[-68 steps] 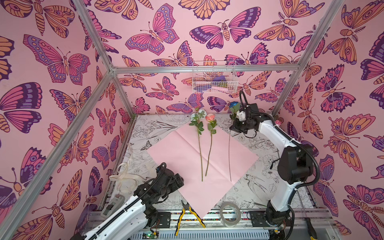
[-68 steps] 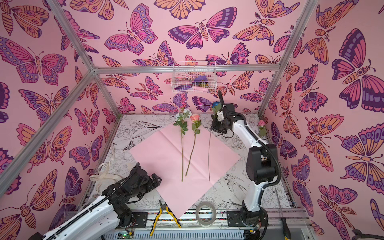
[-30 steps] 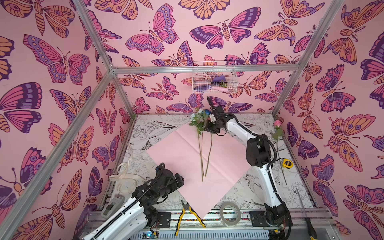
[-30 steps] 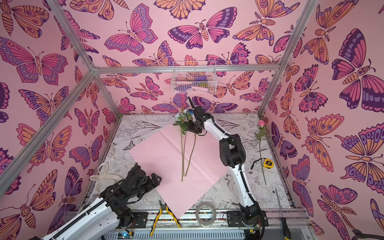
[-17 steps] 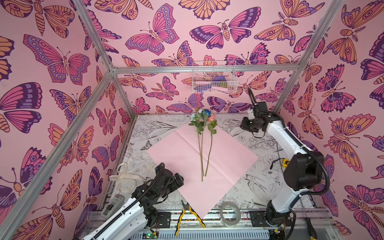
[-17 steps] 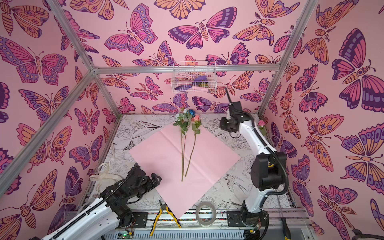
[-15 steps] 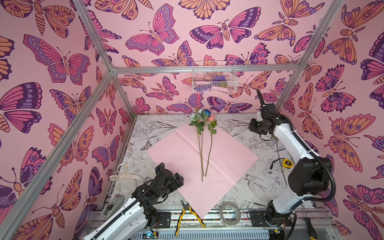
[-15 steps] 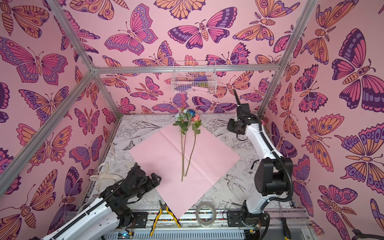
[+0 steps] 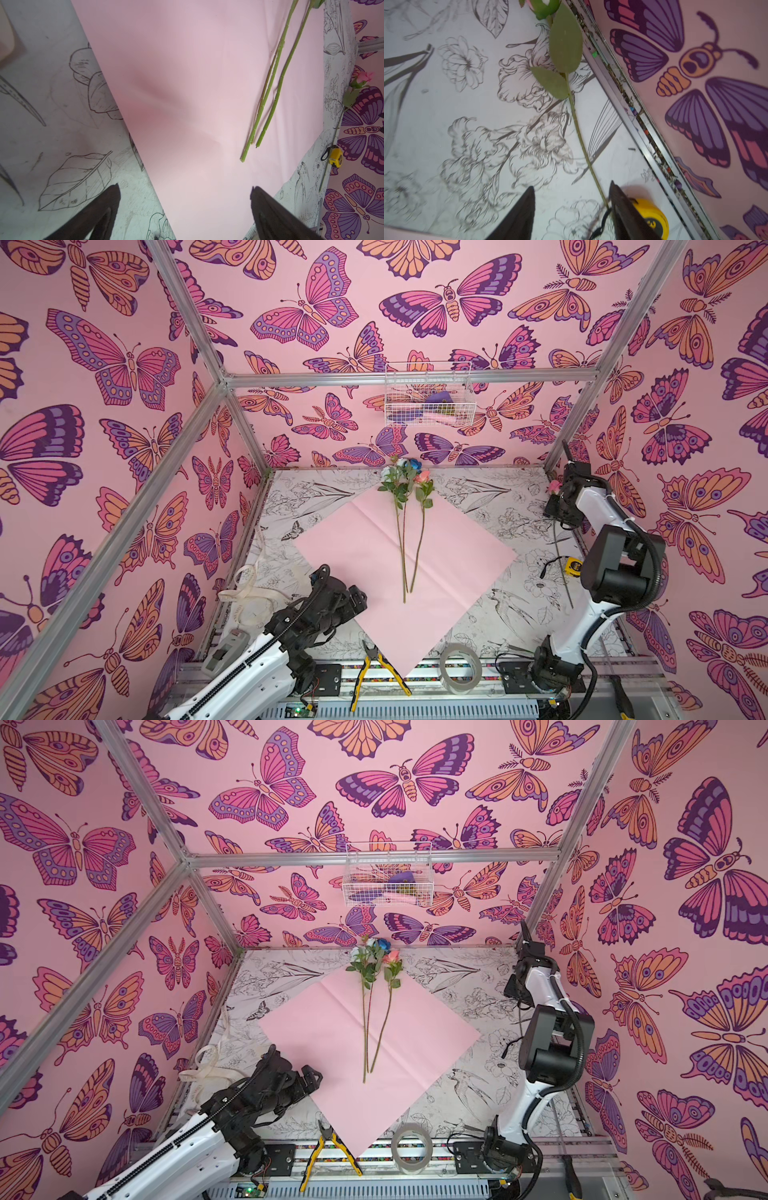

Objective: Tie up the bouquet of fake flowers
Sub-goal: 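Release the rose and move the right gripper back to the last pink rose, then grasp the pink rose stem with the right gripper and lift it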

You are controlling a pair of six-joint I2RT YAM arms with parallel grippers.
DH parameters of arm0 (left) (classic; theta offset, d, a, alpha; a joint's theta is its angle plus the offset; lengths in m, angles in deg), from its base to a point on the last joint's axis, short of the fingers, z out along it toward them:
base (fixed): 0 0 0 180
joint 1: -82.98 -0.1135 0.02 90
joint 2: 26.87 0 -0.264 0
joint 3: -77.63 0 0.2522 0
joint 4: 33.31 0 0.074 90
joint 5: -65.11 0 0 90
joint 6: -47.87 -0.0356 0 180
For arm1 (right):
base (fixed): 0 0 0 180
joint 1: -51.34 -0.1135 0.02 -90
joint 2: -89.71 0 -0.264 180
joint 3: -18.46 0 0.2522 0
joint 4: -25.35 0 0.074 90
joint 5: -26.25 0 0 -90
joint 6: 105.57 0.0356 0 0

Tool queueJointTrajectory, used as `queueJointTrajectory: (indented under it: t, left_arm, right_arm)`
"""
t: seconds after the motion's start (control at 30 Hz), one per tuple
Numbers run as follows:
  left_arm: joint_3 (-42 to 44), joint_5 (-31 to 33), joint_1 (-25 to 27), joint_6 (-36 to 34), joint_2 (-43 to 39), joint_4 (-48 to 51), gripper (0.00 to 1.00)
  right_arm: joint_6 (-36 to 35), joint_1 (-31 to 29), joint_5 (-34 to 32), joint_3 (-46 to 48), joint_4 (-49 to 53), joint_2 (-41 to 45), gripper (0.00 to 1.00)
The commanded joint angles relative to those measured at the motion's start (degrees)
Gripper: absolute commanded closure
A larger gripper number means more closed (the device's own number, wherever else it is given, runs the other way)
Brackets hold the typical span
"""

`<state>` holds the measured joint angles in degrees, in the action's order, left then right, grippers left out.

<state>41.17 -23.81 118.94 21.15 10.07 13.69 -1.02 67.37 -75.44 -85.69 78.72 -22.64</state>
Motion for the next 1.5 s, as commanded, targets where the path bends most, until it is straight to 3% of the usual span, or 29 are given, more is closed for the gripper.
queueJointTrajectory:
  t: [0.0,0.5,0.73,0.83,1.0,1.07,1.23,1.43,1.47]
  left_arm:
    - [-2.0,0.2,-0.5,-0.1,0.4,1.4,0.0]
    - [-2.2,0.9,-0.4,2.6,0.8,1.4,0.0]
    - [-2.5,1.3,-0.4,2.5,0.7,1.4,0.01]
    - [-2.5,0.9,-0.4,2.5,0.4,1.4,0.0]
    - [-2.0,1.0,-0.4,2.7,-0.1,1.5,0.01]
    - [-1.7,1.6,-0.4,2.7,-0.5,1.4,0.0]
    - [-1.6,2.8,-0.4,2.5,-0.4,1.5,0.0]
    - [-0.7,2.3,-0.4,2.4,-0.9,1.4,0.0]
    - [-0.6,2.4,-0.4,2.4,-1.1,1.4,0.0]
  right_arm:
    - [-1.8,0.8,-2.0,-5.2,-1.2,-4.6,0.35]
    - [-1.6,3.1,4.1,-22.9,2.9,-21.5,0.36]
    - [1.1,3.9,10.3,-23.7,5.5,-25.0,0.47]
    - [1.1,4.4,12.5,-25.1,7.2,-26.2,0.63]
    - [1.2,4.5,16.6,-25.1,7.0,-25.5,0.94]
    - [2.2,4.5,21.8,-25.1,6.8,-24.7,1.0]
    - [9.1,4.4,36.3,-21.9,1.8,-19.1,1.0]
    - [13.9,1.3,41.3,-14.9,-3.5,-7.7,1.0]
    - [16.1,1.0,44.5,-13.5,-4.9,-7.0,1.0]
